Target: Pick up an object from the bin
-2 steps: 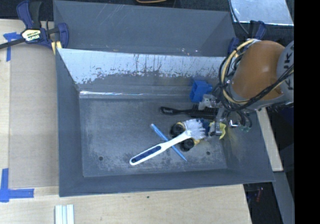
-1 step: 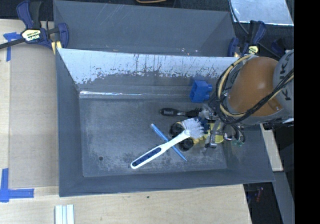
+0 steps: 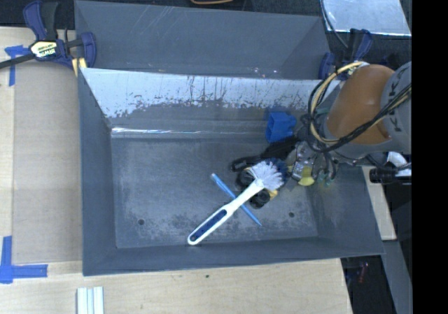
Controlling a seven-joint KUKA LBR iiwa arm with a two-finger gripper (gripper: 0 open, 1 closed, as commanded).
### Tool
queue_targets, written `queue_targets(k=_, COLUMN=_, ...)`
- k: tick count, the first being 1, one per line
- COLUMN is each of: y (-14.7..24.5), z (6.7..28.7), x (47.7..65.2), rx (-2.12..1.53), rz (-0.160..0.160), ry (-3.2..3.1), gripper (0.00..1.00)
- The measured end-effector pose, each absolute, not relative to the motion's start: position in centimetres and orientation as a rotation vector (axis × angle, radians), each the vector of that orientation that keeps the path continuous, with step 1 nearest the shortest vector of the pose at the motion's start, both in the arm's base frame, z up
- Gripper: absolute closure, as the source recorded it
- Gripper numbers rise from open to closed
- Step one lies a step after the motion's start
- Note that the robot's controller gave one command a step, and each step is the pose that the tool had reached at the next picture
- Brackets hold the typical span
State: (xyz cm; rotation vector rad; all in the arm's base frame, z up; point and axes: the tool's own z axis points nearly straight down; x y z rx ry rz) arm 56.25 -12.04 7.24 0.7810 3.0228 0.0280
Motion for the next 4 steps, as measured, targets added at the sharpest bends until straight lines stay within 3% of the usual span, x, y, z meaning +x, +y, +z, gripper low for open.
queue_targets(k=1, y=-12.0, z=7.3, x=56.2, rx=0.777, rz=0.027, ry=3.022, gripper=1.0)
queue_targets(k=3, y=-9.3, z=7.3, x=59.4, rx=1.135, rz=0.027, ry=2.899, gripper=1.0)
queue_targets(k=4, y=-6.3, z=11.8, x=59.8, rx=1.222, rz=0.025, ry=2.867, gripper=1.0)
